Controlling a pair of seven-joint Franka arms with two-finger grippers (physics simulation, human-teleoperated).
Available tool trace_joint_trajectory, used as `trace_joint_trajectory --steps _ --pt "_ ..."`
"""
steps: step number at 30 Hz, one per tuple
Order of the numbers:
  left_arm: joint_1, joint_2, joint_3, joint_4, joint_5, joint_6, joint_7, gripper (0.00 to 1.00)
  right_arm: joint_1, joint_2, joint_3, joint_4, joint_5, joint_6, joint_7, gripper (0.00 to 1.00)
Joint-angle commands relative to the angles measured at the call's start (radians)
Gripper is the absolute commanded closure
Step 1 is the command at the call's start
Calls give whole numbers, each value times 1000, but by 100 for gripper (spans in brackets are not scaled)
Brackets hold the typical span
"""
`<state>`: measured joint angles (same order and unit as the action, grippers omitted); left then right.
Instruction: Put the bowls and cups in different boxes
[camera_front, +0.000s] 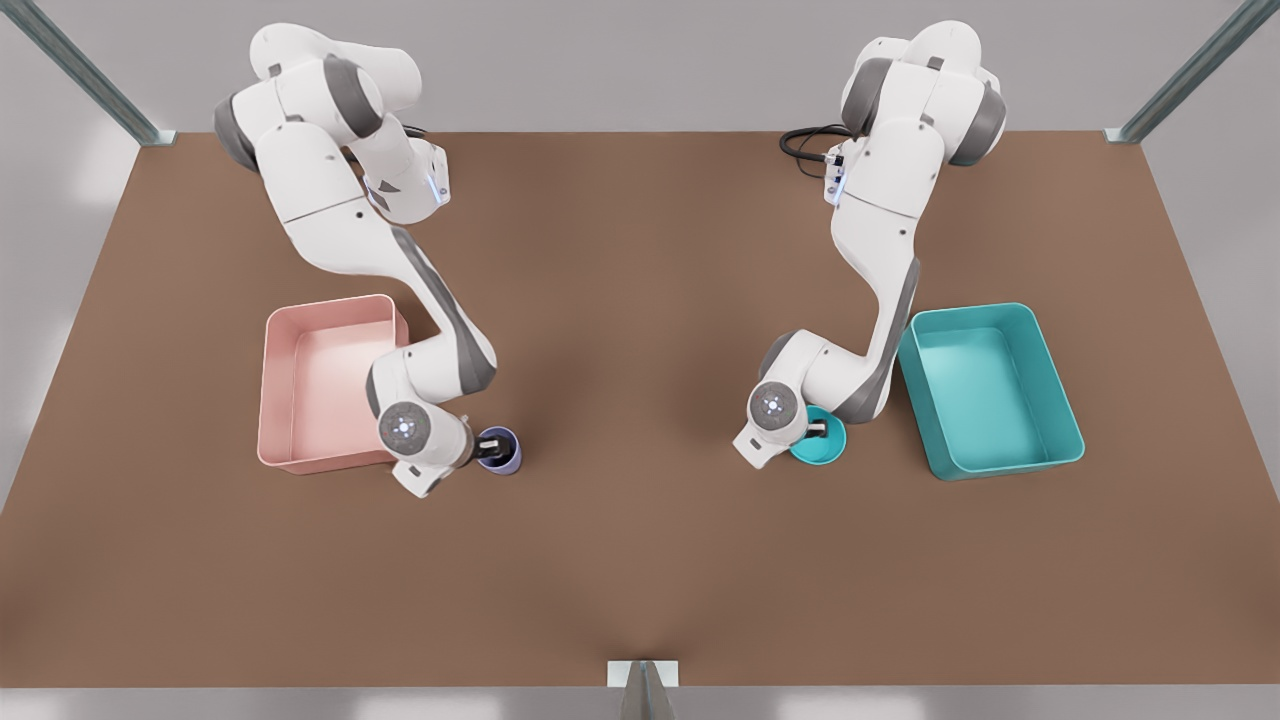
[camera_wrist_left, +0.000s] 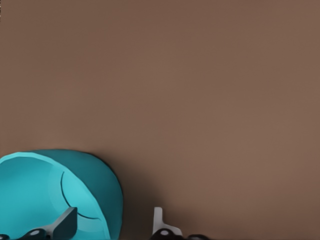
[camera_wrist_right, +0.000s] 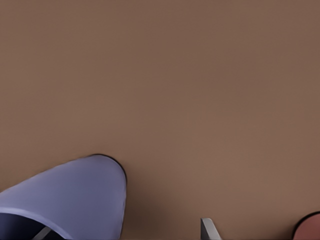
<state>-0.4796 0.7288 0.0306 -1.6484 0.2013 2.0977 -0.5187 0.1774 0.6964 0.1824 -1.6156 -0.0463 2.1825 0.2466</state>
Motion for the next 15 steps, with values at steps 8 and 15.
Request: trace_joint_trajectory --steps 8,15 --pt "3 -12 0 5 -13 -21 -141 79 11 5 5 20 -3 39 40 77" --pt "140 -190 -26 75 -10 -356 -135 79 5 -93 8 29 2 -15 23 79"
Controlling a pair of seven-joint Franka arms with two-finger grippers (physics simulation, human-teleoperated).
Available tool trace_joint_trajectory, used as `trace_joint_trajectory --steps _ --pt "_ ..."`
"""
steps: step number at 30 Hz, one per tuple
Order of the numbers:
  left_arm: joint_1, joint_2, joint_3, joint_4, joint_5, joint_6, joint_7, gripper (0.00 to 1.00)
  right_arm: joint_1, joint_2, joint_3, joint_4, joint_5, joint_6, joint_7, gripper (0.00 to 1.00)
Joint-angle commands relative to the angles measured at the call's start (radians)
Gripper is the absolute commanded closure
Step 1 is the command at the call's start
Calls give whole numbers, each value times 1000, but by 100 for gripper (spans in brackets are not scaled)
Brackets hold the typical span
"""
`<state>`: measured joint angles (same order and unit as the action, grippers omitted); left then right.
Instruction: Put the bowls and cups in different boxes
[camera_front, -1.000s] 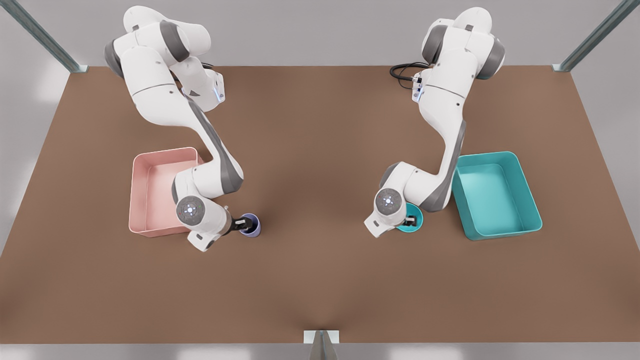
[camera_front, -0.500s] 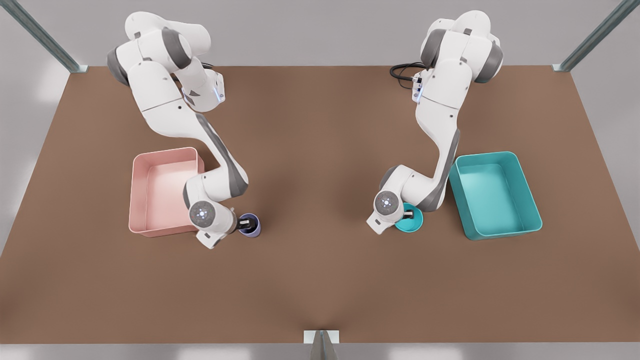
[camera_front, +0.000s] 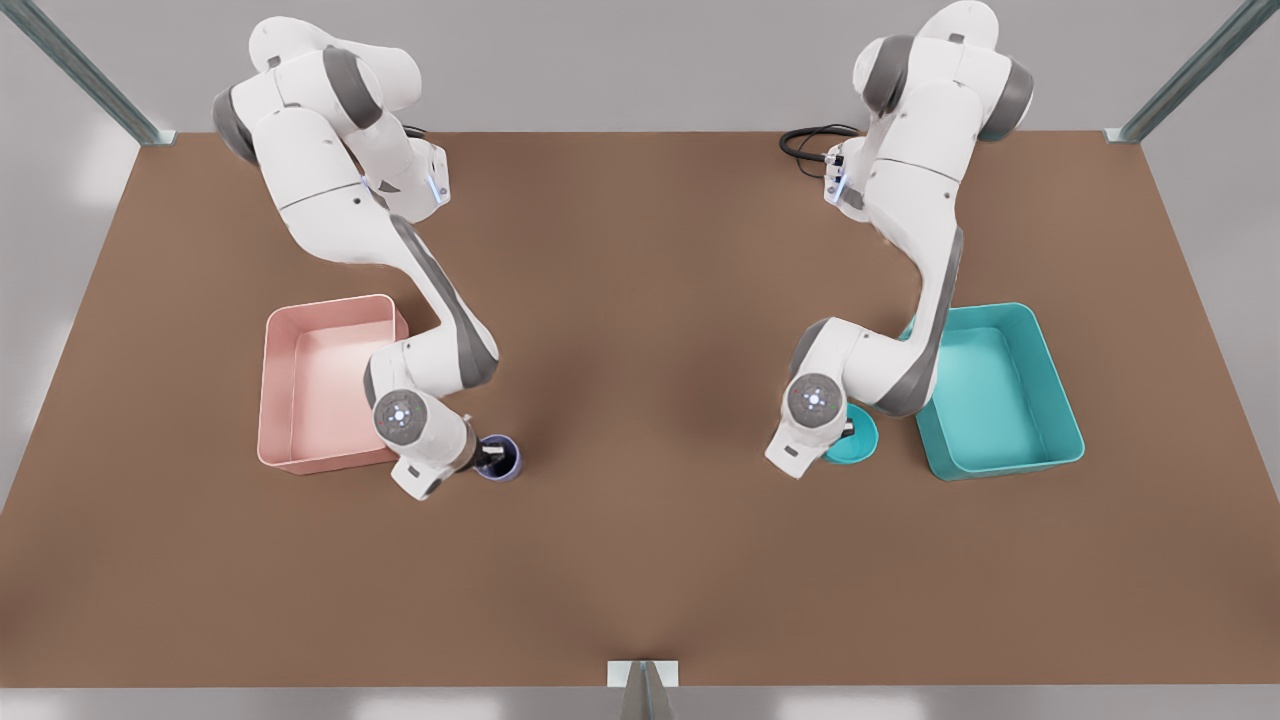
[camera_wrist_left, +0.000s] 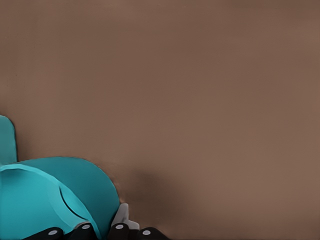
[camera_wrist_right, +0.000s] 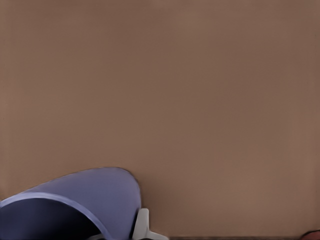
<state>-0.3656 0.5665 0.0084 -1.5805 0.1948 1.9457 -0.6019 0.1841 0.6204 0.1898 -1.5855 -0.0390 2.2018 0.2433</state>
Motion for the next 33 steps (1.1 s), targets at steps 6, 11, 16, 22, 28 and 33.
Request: trace_joint_trajectory --steps 6,11,16,22,28,33 --pt "405 -129 -53 -110 -38 -245 324 79 -199 -244 -4 -10 5 -361 -331 79" --pt "462 -128 -44 -312 -35 45 344 79 -331 -300 -9 -94 2 -384 -480 79" --pt "481 -114 -16 -380 -34 154 344 79 -379 -404 -10 -352 1 -160 -510 79" --pt "524 -62 -16 -380 -34 194 346 70 -407 -343 -12 -499 -1 145 -516 79" --pt "510 -214 -45 -41 -160 -424 360 0 -419 -269 -10 -502 7 185 -516 79" --pt "482 -359 -271 205 -163 -600 485 0 -433 -208 -7 -493 11 173 -516 0"
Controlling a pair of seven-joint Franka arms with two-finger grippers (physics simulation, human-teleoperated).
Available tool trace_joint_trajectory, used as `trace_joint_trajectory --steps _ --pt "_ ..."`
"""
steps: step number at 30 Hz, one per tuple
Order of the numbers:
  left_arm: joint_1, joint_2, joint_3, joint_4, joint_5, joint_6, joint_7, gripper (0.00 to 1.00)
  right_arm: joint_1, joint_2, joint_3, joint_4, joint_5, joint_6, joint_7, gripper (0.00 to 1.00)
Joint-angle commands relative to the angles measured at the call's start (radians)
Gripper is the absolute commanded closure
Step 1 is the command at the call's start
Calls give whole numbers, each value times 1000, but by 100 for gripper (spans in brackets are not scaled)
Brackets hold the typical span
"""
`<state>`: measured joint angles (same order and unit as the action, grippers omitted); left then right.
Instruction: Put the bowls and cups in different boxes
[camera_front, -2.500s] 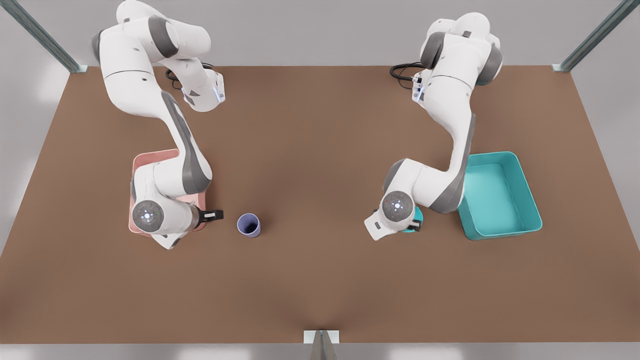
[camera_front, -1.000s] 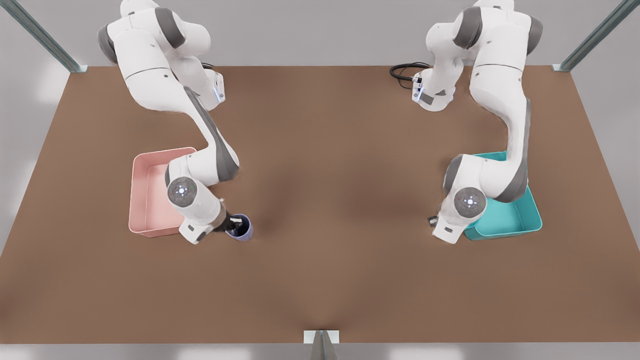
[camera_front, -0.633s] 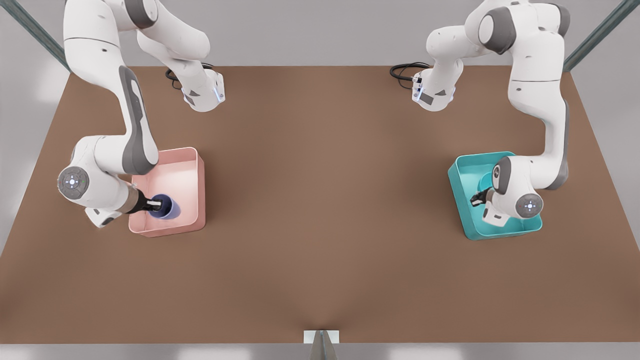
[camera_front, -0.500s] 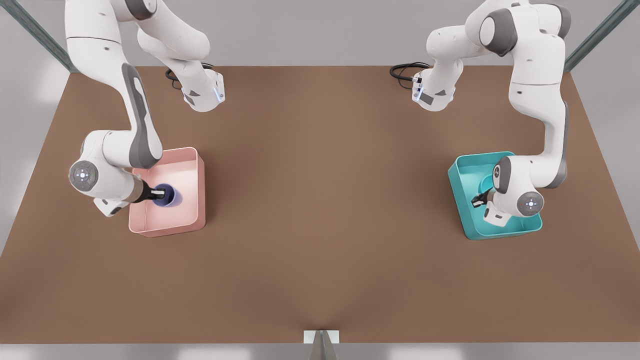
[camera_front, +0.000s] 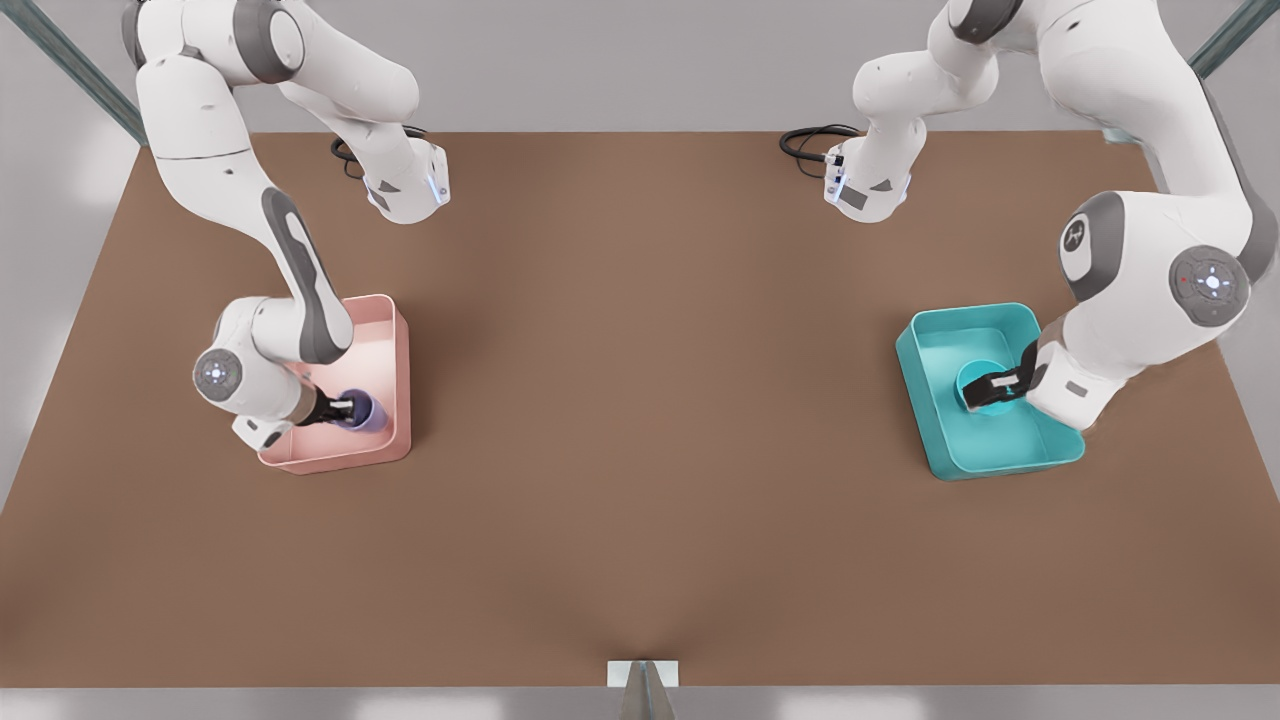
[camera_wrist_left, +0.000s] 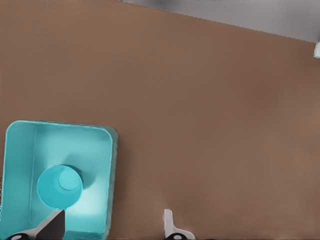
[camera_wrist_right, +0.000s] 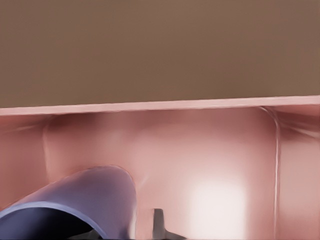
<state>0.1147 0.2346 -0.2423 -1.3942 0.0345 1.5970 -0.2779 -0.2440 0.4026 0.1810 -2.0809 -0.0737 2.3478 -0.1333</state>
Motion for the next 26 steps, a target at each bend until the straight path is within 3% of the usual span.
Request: trace_joint_trajectory --steps 1,7,11,14,17,21,24,26 --pt "-4 -26 -28 35 4 -253 160 0 -5 7 2 4 46 24 -140 0" --pt "-9 -1 -48 32 38 -253 155 0 -1 -64 14 16 77 -102 -146 0" --pt "-4 -1 -52 32 39 -250 155 0 6 -169 15 93 107 -318 -169 0" --pt "-4 0 -52 31 39 -250 155 0 63 -188 14 329 85 -614 -154 0" --pt "-4 0 -52 31 39 -252 155 0 173 -197 29 559 -18 -843 169 0" --pt "-4 -1 -52 29 36 -265 152 0 183 -209 26 703 -32 -1073 212 0" --pt "-4 -1 -51 31 36 -265 152 0 279 -300 -69 632 -29 -1050 212 0" --pt "-1 -1 -51 29 36 -265 146 0 296 -315 -87 598 -29 -1010 212 0"
